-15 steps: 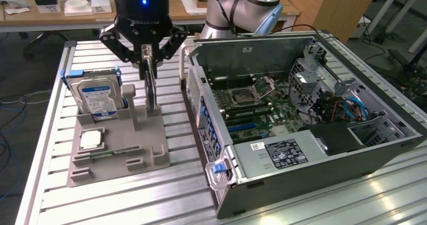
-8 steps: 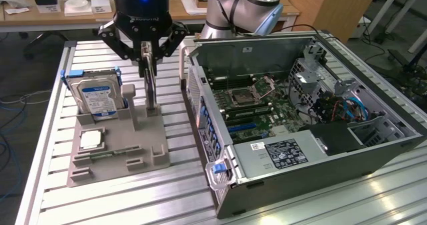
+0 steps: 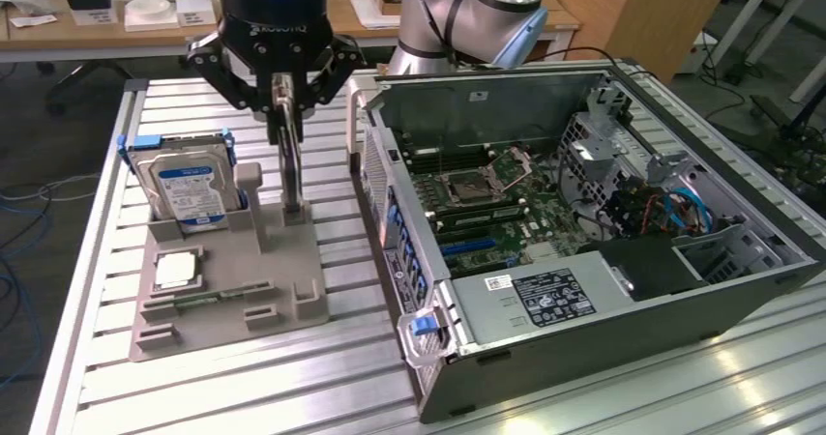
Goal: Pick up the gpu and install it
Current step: 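Pick up the gpu and move the gpu toward the slot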
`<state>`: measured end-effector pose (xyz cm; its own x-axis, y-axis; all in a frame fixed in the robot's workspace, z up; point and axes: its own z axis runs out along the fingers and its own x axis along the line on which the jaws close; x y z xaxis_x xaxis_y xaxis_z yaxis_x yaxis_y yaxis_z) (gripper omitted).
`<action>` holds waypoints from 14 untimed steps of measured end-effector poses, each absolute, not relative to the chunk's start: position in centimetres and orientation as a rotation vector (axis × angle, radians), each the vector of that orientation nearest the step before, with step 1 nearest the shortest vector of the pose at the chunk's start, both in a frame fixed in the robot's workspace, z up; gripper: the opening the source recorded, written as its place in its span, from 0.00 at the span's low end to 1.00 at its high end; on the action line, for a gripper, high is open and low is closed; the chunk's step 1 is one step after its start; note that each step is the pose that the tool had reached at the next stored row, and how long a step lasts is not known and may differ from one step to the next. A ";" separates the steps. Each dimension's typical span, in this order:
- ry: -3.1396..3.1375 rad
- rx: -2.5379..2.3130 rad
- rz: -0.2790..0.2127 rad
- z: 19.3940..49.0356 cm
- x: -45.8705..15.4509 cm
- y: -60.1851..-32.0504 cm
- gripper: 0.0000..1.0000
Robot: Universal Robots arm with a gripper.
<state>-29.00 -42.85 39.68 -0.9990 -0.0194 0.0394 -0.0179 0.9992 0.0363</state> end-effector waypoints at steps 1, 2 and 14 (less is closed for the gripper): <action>-3.101 0.029 -0.056 39.7 -29.0 -42.9 0.27; -3.101 0.029 -0.056 39.8 -29.0 -42.9 0.27; -3.101 0.029 -0.056 40.6 -29.0 -42.9 0.27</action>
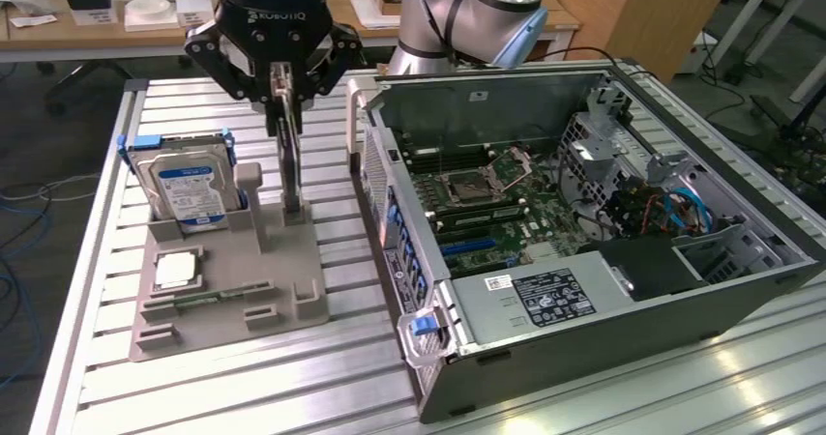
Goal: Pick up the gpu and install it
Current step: 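Pick up the gpu and move the gpu toward the slot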
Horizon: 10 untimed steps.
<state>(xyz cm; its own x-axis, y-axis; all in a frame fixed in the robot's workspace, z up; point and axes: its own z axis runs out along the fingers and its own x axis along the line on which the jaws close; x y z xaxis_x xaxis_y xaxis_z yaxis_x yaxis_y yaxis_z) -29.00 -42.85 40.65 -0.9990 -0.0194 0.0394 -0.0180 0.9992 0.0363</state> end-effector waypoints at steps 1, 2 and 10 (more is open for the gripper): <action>-3.101 0.029 -0.056 40.7 -29.0 -42.9 0.27; -3.101 0.029 -0.056 40.8 -29.0 -42.9 0.27; -3.101 0.029 -0.056 41.3 -29.0 -42.8 0.27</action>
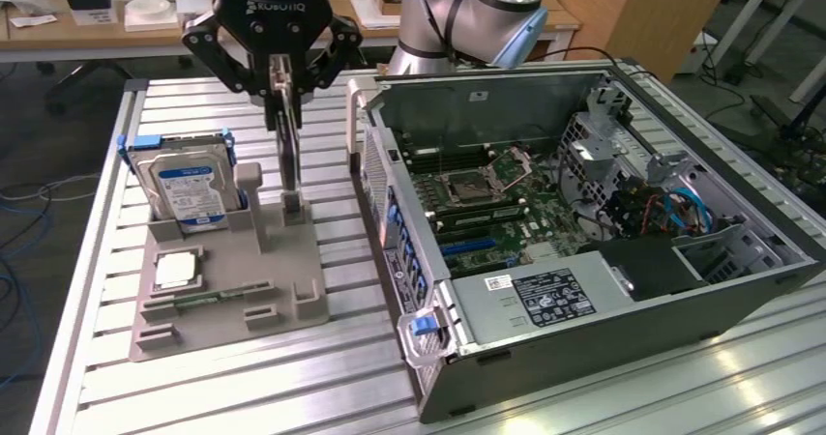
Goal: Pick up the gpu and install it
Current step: 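Pick up the gpu and move the gpu toward the slot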
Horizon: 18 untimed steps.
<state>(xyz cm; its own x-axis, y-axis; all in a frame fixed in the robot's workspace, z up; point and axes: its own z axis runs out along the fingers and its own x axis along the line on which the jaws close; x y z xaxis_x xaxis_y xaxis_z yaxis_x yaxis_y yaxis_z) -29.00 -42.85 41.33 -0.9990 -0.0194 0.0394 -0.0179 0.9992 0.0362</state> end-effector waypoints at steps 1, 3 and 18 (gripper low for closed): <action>-3.101 0.029 -0.056 41.4 -29.0 -42.9 0.27; -3.101 0.029 -0.056 41.5 -29.0 -42.9 0.27; -3.101 0.029 -0.056 42.8 -29.0 -42.9 0.27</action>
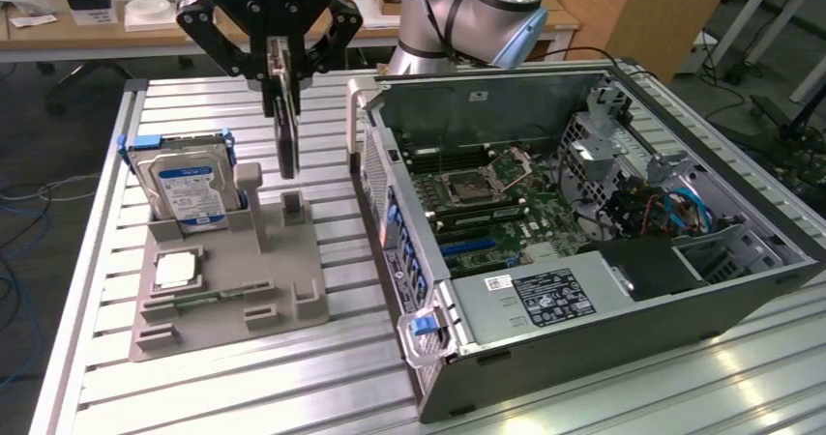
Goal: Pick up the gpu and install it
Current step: 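Pick up the gpu and move the gpu toward the slot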
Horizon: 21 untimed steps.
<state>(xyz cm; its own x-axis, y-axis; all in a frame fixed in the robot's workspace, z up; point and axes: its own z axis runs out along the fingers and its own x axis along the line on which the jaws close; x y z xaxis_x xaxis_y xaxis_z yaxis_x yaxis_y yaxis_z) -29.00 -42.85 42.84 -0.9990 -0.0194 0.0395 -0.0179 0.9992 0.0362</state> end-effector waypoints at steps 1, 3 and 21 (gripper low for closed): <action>-3.101 0.029 -0.056 42.9 -29.0 -42.9 0.27; -3.101 0.029 -0.056 43.1 -29.0 -42.9 0.27; -3.101 0.029 -0.054 45.2 -29.0 -42.8 0.27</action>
